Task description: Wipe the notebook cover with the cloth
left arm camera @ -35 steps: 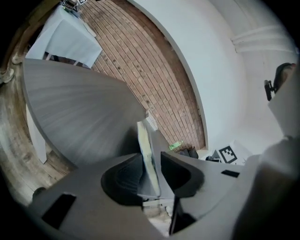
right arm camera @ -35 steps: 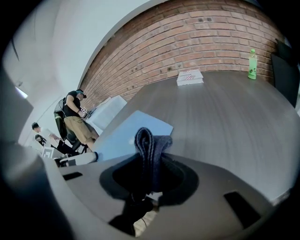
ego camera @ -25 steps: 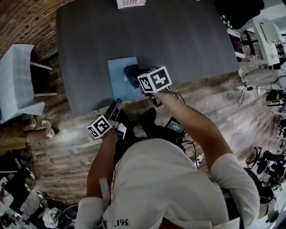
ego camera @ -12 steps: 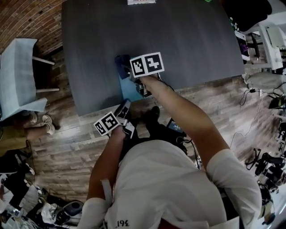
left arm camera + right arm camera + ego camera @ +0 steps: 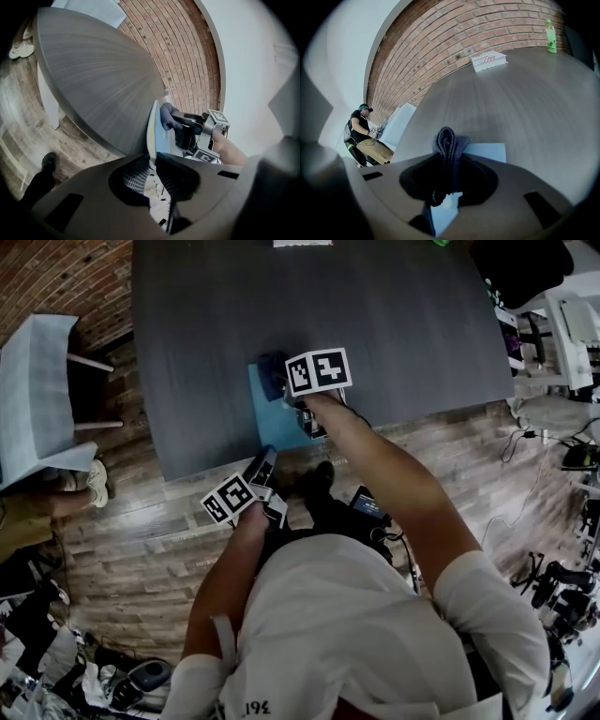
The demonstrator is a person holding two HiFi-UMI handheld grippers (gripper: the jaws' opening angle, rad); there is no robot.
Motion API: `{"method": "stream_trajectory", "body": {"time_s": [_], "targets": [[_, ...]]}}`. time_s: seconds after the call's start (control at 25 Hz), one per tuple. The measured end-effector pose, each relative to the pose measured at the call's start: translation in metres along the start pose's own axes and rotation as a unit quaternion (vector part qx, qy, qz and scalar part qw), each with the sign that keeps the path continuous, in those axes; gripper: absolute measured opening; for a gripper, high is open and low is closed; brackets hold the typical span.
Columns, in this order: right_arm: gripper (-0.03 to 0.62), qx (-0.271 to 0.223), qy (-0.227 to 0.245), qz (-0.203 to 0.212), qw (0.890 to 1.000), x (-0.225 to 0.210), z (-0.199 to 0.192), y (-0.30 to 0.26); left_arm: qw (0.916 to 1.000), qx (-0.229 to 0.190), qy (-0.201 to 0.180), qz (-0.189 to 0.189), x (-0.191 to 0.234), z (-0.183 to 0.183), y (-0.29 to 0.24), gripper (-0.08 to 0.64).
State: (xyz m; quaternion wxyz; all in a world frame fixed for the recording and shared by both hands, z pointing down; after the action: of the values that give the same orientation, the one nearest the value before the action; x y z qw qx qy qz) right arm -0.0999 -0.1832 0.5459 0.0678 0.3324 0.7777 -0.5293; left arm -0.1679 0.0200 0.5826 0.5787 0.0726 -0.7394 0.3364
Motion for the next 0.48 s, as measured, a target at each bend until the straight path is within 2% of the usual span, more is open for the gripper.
{"method": "stream_trajectory", "body": {"time_s": [0.48], "targets": [[0.107, -0.015, -0.007, -0.055, 0.998, -0.058, -0.009, 0.041, 1.0000, -0.004, 0.003, -0.005, -0.001, -0.002, -0.002, 0.048]]}}
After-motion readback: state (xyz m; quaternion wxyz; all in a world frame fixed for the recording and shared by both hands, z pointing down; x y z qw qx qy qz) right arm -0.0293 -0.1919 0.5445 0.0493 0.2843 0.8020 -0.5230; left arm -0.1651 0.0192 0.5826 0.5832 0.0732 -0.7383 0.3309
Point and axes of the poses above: the fingertips, and each gripper's own axes: y backward along the fingers, x to its left, z out of its top, the point moved 5 cm from there along y, backward along the fingers, and after that the axes turned 3 degrees about y, right-handed, at the moved point
